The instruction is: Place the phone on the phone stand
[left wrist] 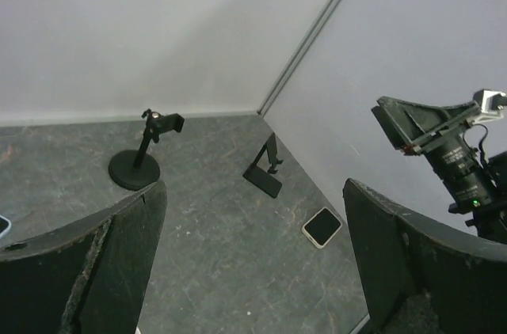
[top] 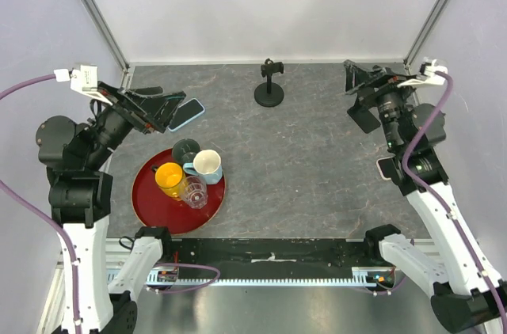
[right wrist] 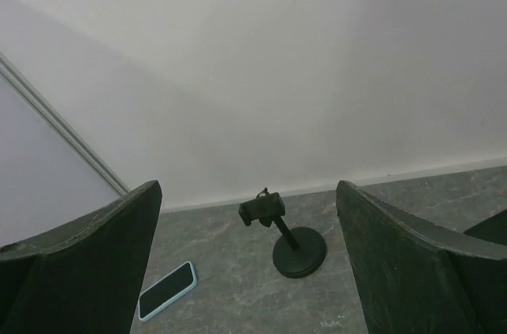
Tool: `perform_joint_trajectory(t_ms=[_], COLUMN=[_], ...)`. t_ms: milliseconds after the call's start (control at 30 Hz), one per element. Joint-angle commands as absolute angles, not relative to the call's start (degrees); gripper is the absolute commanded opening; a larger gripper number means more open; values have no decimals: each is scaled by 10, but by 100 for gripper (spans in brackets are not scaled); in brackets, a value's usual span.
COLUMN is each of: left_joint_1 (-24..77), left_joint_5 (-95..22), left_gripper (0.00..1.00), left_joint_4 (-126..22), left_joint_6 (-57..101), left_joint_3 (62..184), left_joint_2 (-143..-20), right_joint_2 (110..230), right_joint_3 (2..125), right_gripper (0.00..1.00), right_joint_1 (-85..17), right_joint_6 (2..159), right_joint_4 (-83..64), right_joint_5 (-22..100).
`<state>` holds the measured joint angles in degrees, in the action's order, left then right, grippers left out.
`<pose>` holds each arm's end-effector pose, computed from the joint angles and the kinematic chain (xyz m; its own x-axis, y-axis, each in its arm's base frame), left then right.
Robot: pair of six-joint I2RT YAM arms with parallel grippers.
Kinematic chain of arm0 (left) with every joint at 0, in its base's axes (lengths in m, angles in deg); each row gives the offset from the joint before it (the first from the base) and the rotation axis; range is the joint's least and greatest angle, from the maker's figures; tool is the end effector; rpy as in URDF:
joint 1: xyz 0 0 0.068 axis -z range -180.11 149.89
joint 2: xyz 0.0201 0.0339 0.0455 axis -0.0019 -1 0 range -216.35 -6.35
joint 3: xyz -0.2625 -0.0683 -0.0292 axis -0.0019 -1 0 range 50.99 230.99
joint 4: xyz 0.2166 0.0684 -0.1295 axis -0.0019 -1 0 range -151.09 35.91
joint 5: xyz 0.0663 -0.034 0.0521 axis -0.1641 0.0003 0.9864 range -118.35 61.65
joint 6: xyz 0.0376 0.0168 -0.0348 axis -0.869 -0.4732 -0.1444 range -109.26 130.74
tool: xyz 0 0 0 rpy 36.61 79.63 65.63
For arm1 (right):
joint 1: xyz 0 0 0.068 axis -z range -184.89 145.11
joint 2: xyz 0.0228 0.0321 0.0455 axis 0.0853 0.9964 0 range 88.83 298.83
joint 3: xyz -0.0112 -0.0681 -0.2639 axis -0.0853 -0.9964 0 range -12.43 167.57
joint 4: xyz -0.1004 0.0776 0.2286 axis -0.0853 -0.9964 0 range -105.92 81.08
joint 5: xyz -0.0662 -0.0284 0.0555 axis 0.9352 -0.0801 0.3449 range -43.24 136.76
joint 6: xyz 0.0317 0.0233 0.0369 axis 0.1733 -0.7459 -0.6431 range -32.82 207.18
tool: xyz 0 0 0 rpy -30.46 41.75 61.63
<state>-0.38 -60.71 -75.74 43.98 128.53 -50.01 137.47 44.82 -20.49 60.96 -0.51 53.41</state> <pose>0.1008 -0.0185 0.5042 -0.1073 -0.4635 -0.8796 0.5503 0.7091 -0.4408 0.1778 0.0452 0.4396 0.1821 0.5063 -0.8429 -0.2683 0.8503 0.4528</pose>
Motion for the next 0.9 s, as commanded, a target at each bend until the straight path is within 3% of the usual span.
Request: perform_joint_trajectory(t_ms=[0, 167, 300, 533, 767, 867], left_joint_1=[-6, -6, -6, 16, 33, 42], left_joint_5=[-652, -659, -673, -692, -676, -669], left_gripper=[99, 98, 98, 94, 89, 89], left_joint_4=[-752, -723, -710, -690, -673, -671], left_joint_6=[462, 479, 482, 464, 429, 410], left_joint_3=[1276, 1201, 1154, 1073, 1082, 1110], left_joint_2=[-506, -521, -542, -597, -655, -684], right_joint_2=[1450, 1550, 1702, 1879, 1951, 1982], right_joint_3=[473, 507, 578, 674, 639, 663], right_gripper=[98, 98, 98, 98, 98, 91], right_joint_1=[-227, -233, -235, -239, -259, -264], right_joint_6=[611, 613, 614, 655, 768, 800], right_joint_4=[0, -8, -56, -53, 122, 136], right_joint_5=[559, 512, 470, 471, 414, 397])
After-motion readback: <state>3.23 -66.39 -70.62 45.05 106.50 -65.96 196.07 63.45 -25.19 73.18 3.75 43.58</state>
